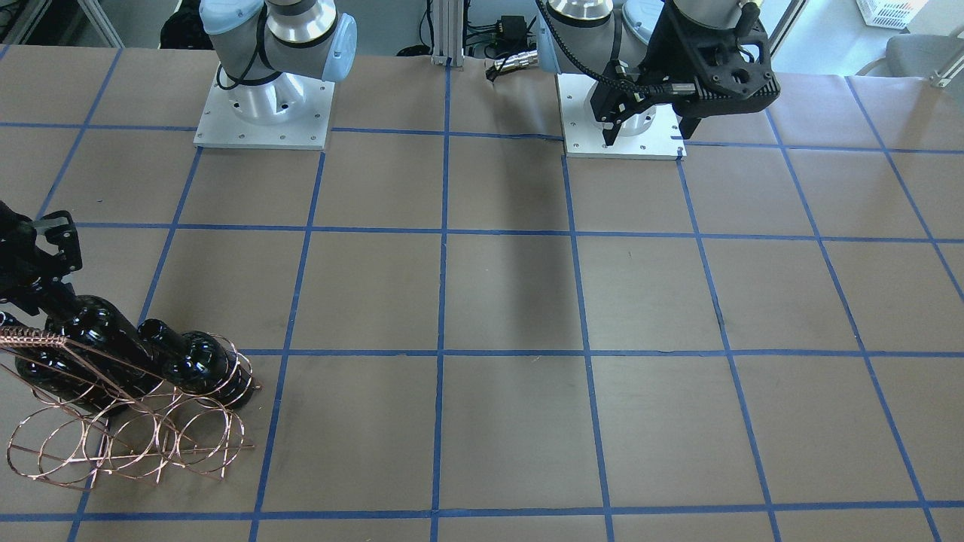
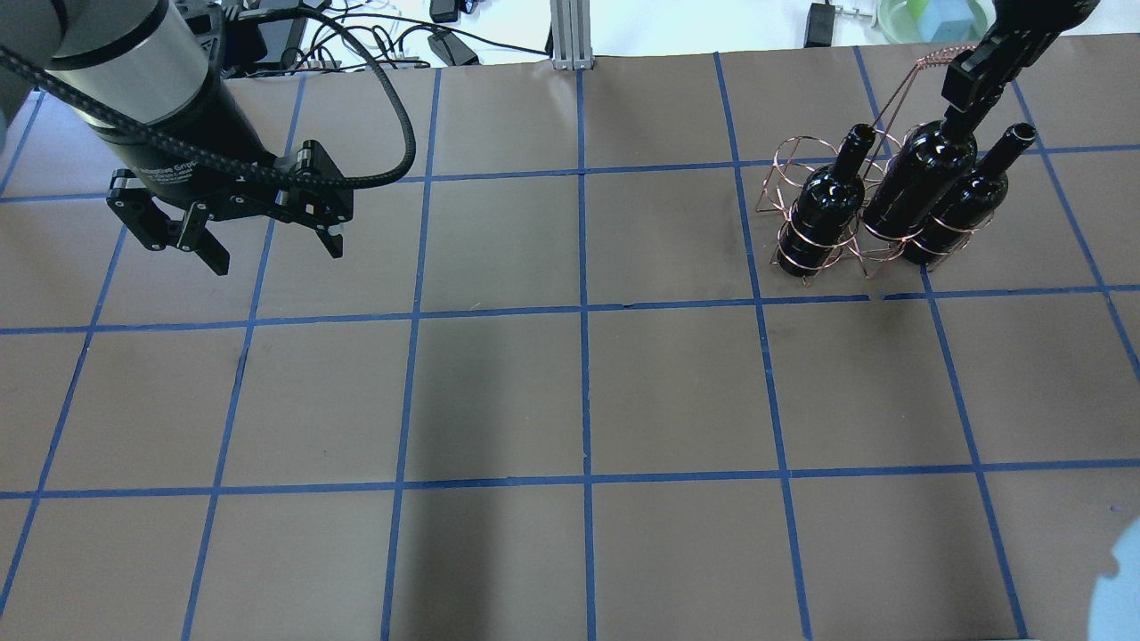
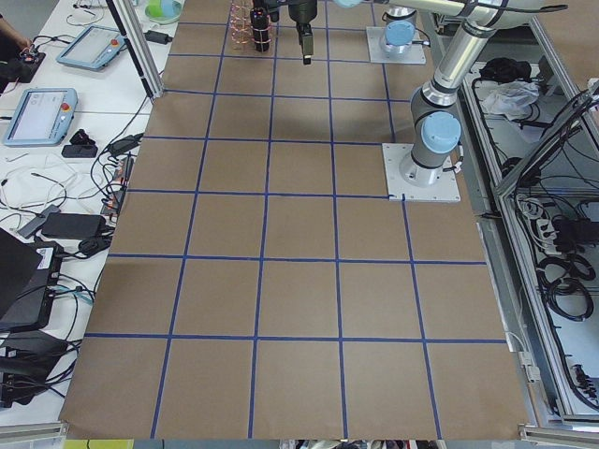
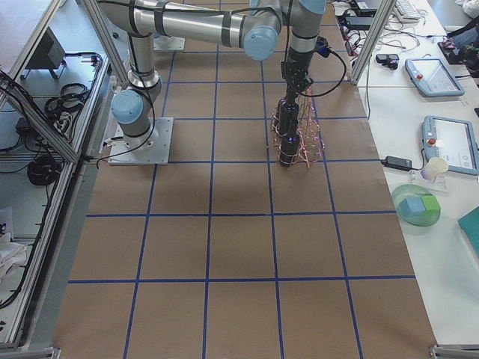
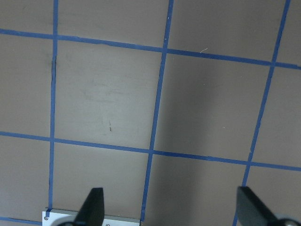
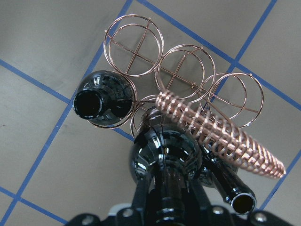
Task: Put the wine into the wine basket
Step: 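Push the bottle deeper into the rack slot with the right gripper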
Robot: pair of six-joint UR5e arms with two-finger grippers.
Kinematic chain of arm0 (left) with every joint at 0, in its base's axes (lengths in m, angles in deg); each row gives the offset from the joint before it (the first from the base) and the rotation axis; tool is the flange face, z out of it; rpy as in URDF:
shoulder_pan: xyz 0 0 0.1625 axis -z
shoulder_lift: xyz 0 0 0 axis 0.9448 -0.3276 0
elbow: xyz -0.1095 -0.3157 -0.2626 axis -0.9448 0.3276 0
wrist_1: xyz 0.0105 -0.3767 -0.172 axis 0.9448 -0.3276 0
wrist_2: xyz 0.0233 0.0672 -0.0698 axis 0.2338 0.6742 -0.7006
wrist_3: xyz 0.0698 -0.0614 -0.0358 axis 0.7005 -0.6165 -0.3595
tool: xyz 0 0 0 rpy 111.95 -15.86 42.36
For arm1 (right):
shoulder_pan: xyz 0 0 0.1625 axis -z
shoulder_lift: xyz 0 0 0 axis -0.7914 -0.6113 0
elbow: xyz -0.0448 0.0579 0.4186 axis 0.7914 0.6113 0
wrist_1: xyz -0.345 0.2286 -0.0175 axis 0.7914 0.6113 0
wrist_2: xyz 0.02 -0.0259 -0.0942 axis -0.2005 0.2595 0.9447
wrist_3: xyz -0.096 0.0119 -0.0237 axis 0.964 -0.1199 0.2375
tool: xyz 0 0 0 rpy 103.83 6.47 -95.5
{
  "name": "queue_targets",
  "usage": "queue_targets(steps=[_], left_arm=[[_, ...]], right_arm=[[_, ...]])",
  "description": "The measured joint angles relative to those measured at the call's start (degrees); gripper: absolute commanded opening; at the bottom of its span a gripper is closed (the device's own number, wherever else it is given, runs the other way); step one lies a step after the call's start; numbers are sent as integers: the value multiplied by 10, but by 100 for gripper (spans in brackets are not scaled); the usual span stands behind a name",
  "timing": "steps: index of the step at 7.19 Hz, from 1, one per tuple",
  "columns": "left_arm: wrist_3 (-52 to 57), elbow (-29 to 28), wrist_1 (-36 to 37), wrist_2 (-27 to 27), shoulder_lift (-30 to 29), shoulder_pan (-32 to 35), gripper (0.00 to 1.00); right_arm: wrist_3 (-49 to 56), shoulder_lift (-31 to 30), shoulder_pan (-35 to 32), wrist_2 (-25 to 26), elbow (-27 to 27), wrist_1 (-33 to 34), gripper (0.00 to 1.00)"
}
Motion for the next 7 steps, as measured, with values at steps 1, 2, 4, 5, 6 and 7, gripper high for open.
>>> queue_targets(steps=[1, 2, 4, 5, 6, 7], left_arm=[[7, 0, 0, 2, 0, 1, 100], [13, 1, 1, 1, -1, 1, 100], [22, 1, 8, 1, -1, 2, 100], [24, 1, 14, 2, -1, 2, 100], [25, 1, 18, 2, -2, 2, 100], [25, 2, 20, 2, -2, 2, 100]], right_arm=[[1, 3, 0, -2, 0, 1, 0], [3, 6, 0, -4, 0, 1, 0], [13, 12, -1, -5, 0, 9, 0], [16, 16, 0, -5, -1, 14, 0], [17, 20, 0, -6, -1, 18, 0], [17, 23, 0, -6, -1, 20, 0]])
